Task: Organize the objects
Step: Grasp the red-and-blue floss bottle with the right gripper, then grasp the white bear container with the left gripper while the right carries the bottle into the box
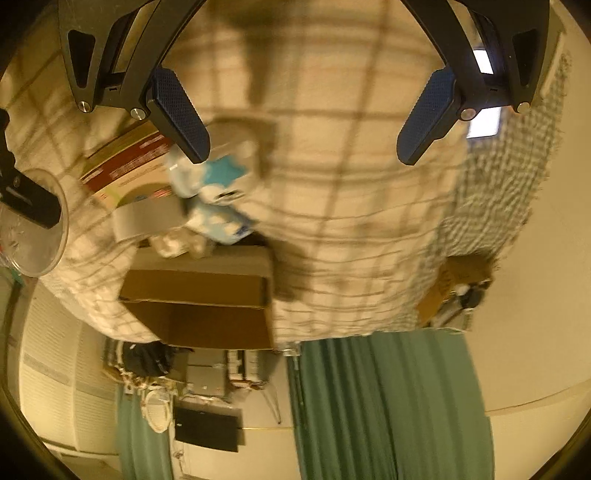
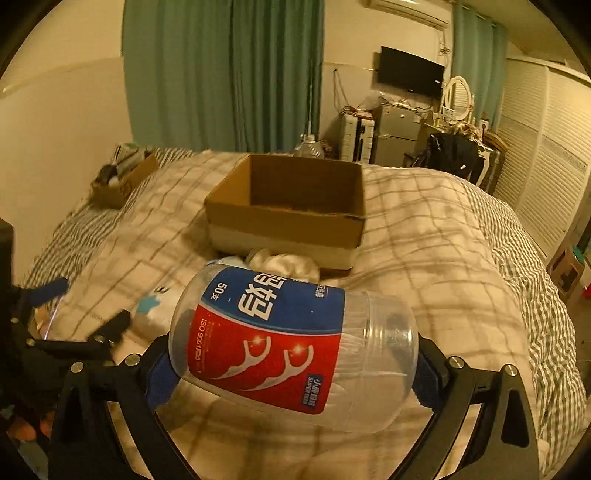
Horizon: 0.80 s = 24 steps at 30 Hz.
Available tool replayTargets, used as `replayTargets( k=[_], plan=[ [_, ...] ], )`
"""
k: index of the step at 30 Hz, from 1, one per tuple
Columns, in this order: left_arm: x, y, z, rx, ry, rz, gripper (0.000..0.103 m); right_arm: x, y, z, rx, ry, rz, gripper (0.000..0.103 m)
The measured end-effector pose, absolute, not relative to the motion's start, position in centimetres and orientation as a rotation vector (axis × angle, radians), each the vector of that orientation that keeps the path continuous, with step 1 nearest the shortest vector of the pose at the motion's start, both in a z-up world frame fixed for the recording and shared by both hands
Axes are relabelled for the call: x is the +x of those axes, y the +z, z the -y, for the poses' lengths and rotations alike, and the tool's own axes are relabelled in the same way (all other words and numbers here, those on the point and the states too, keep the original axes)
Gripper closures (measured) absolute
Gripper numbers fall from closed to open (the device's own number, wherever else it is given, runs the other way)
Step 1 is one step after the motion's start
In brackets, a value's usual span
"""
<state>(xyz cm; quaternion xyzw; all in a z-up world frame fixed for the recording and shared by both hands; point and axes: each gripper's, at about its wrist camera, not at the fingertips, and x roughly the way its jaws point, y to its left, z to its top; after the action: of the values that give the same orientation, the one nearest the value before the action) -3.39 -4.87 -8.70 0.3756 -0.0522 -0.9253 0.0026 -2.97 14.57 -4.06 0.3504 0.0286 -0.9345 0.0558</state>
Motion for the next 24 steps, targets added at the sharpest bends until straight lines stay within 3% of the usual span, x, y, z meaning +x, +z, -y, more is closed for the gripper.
replayTargets(
  k=[5, 7, 14, 24],
  plan=[
    [-5.9, -9.7, 2.6, 1.314, -2.941, 0.109, 0.002, -3.2, -4.7, -15.5, 1.069, -2.796, -0.021, 0.004],
    [-6.8, -10.7, 1.7, 1.371, -2.924, 0.132, 0.009, -3.3, -5.0, -15.6, 1.071, -2.778, -0.007, 0.004],
    [-6.2, -10.8, 1.2, 1.408, -2.978, 0.102, 0.051, -2.6, -4.8, -15.5, 1.027, -2.757, -0.023, 0.004],
    [-3.3, -7.3, 1.7, 1.307, -3.003, 0.091, 0.051, 1.5, -0.1, -15.2, 0.860, -2.785, -0.081, 0.004]
  ],
)
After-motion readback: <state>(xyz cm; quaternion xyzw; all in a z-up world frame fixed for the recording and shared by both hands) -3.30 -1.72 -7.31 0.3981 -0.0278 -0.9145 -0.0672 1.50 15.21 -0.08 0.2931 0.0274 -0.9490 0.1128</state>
